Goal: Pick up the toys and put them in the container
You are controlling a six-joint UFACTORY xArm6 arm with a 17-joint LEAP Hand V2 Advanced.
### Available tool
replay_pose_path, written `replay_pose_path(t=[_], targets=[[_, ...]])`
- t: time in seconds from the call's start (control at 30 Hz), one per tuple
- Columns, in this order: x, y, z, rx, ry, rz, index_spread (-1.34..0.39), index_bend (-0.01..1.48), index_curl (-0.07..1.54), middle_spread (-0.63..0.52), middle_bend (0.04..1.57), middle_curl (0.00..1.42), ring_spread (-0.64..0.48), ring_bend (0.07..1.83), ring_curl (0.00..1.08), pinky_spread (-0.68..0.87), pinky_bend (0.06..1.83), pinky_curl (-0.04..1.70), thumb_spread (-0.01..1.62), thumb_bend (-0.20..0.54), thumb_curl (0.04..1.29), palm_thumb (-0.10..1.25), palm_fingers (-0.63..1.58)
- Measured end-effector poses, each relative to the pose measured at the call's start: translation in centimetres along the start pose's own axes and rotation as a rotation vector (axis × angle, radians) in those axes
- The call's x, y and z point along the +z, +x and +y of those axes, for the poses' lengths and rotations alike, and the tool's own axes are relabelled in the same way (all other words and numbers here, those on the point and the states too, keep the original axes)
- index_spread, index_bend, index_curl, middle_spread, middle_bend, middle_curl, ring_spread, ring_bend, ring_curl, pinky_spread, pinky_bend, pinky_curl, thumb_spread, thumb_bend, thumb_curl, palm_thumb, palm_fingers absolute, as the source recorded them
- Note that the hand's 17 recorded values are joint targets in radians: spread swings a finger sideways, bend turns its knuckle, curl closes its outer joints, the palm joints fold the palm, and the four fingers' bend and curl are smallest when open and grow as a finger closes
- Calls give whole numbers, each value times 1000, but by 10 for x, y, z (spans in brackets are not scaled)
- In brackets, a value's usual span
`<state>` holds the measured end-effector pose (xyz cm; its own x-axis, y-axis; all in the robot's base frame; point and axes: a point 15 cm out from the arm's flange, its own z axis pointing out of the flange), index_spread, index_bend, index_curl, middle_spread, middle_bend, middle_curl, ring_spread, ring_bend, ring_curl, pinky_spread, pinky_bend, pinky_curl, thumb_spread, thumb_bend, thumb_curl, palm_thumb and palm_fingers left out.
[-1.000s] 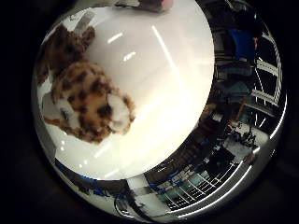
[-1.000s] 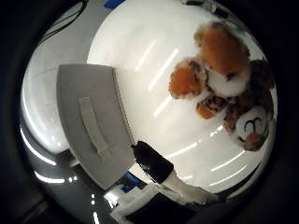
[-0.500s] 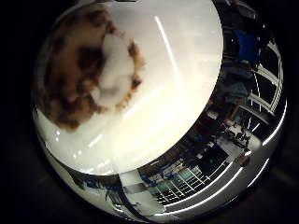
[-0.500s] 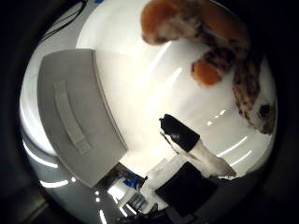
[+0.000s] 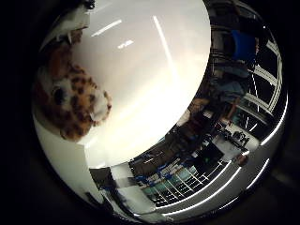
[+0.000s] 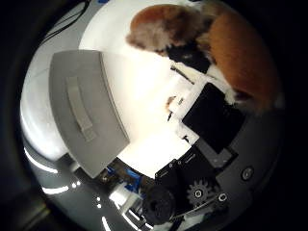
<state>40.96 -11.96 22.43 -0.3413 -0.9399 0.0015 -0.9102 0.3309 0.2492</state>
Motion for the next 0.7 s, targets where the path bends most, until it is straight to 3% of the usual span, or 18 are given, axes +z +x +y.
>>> replay_pose_path(t=[0.23,0.5,0.7], targets=[[-60,4,44,-34,41,-7,-331,1018,816,-254,1206,914,-247,1426,680,-216,1433,698,1123,-12,514,1030,989],[-169,-7,89,-90,206,-18,-303,1072,872,-250,1217,982,-248,1441,741,-196,1430,810,1108,-13,568,1027,945],[-235,-48,116,-198,333,-26,-293,1077,883,-250,1210,1008,-250,1431,769,-197,1401,873,1111,-12,593,1018,940]])
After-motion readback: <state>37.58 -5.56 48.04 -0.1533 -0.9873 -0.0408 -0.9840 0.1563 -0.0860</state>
